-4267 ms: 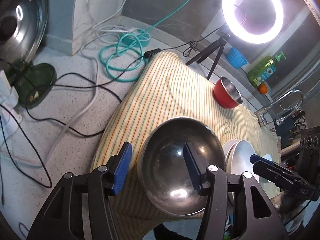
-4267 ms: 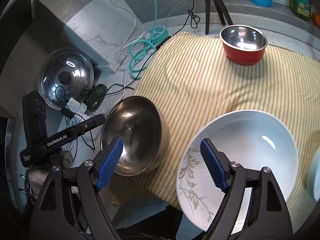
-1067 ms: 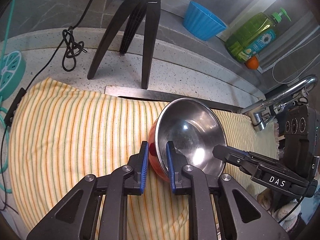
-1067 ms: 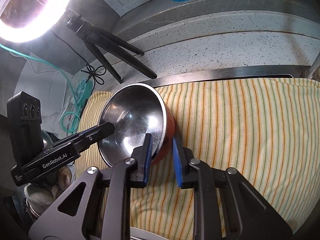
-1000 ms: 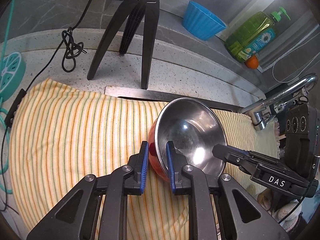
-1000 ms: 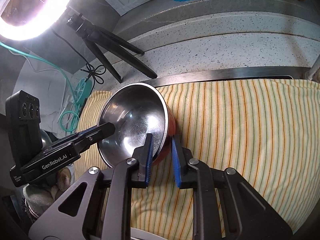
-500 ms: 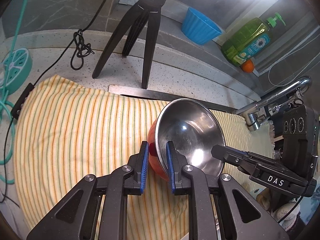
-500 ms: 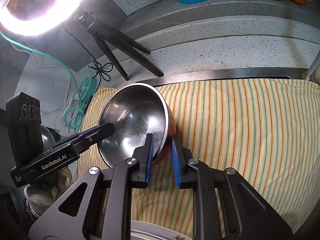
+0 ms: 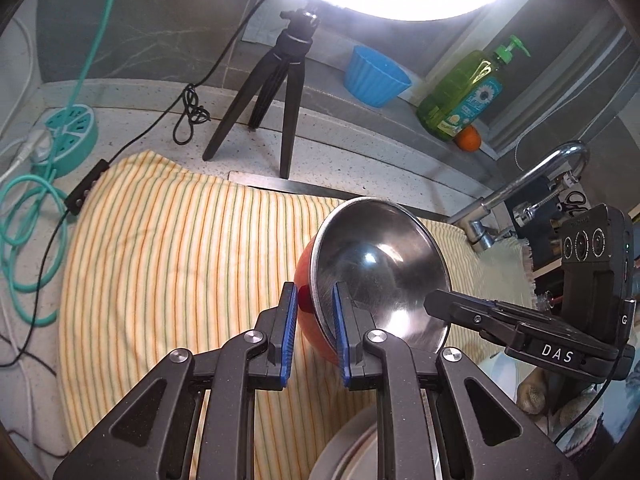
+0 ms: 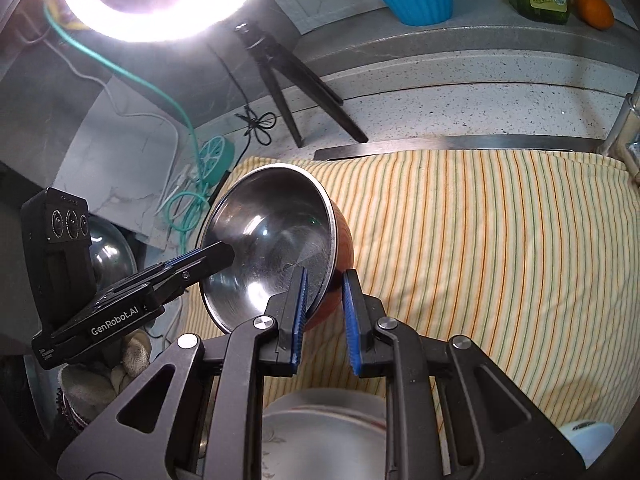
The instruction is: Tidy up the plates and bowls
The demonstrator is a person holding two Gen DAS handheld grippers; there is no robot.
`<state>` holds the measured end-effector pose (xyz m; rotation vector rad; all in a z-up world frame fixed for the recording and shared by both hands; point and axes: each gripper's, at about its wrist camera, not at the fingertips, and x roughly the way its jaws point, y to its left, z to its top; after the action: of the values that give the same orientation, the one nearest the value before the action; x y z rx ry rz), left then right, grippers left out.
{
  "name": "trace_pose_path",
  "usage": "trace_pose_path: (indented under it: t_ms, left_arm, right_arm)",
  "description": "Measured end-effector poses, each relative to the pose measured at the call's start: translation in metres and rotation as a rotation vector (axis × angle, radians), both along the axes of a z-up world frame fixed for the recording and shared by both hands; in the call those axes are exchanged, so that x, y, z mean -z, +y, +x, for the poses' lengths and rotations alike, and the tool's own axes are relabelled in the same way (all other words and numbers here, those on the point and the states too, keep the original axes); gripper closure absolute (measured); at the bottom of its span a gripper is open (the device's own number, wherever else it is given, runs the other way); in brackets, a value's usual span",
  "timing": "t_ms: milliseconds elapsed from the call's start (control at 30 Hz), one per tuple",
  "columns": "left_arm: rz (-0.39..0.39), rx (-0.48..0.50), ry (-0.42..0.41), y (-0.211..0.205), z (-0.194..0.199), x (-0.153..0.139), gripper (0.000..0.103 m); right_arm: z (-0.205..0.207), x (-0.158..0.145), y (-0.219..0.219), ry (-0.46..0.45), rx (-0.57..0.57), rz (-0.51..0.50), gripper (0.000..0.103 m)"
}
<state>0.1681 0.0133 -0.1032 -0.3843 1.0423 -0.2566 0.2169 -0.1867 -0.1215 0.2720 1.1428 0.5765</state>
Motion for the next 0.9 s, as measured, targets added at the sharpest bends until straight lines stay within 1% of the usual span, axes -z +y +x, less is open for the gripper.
trace_pose_path:
  t_ms: [200,333,633,900]
  left_arm:
    - [-0.006,-0.023,-0.032,0.004,-0.029,-0.014,0.087]
    - [-0.003,-0.029,-0.044,0.005,-0.044,-0.020,0.087]
    - [-0.025,-0.058,-0.069,0.014,-0.083,-0.032,0.087]
    - [-0.024,-0.101,-0.083,0.031,-0.119,-0.038,0.087]
  right_arm:
    - [-0.023,-0.010,0.003,-0.012,-0.027,0.017,0.085]
    - [-0.039,-0.016,0.006,-0.021,-0.040,0.021,0.085]
    - [-0.075,-0.031,0.017,-0.051,-0.075,0.019,0.085]
    - [-0.103,-0.032,0.037,-0.044,-0.132,0.030,0.085]
